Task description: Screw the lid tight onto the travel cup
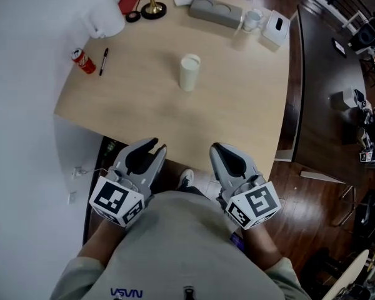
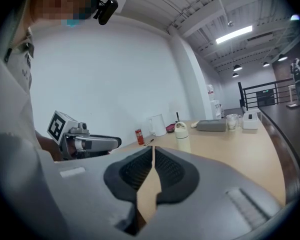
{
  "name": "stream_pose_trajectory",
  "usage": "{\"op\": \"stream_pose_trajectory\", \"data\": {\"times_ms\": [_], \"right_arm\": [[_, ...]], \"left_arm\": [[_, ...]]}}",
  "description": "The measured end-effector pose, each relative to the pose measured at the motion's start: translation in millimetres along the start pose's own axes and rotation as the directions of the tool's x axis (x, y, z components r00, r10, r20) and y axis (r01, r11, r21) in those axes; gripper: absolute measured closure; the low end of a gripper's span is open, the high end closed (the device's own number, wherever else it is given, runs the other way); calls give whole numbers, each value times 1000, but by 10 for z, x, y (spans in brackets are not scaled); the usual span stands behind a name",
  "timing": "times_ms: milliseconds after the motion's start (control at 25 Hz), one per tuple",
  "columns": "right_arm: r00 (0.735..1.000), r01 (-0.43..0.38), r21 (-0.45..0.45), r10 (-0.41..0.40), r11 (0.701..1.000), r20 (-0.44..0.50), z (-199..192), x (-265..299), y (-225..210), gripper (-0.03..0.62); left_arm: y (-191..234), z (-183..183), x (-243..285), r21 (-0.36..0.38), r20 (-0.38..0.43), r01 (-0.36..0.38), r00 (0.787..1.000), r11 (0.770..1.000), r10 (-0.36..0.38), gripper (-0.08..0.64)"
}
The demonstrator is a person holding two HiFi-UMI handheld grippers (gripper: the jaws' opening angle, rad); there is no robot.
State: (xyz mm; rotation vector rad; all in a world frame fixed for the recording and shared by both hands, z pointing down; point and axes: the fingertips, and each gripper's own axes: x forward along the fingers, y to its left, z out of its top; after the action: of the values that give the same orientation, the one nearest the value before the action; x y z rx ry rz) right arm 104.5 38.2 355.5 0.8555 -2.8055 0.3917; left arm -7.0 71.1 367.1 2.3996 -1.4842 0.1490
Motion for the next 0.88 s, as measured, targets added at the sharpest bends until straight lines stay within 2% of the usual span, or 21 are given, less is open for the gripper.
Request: {"op": "stream_pose_trajectory", "data": {"times_ms": [160, 320, 440, 520, 720, 800, 880], "right_arm": [[1000, -11, -26, 11, 1000, 4, 157, 188, -144, 570], [1000, 17, -33, -17, 999, 3, 244, 401, -285, 551], [998, 67, -41, -67, 997, -12, 295, 582, -381, 551], [993, 110, -38, -111, 993, -29, 336, 697, -441, 541], [976, 200, -39, -202, 979, -81, 463, 1008, -549, 463], [967, 236, -34, -238, 971, -94, 509, 1087, -589, 449], [957, 269, -37, -271, 963, -99, 553, 1134, -624, 446]], "left_arm": [[241, 138, 211, 10, -17, 3, 1000, 1000, -3, 434], [548, 201, 431, 3, -29, 30, 999, 1000, -30, 415], [804, 173, 652, -1, -56, 80, 995, 997, -79, 400], [952, 118, 830, -7, -85, 134, 987, 991, -134, 359], [1261, -42, 1339, 5, -140, 292, 947, 956, -289, 243], [1296, -146, 1561, 33, -172, 362, 920, 932, -351, 192], [1256, -252, 1758, 84, -207, 437, 887, 895, -414, 162]]}}
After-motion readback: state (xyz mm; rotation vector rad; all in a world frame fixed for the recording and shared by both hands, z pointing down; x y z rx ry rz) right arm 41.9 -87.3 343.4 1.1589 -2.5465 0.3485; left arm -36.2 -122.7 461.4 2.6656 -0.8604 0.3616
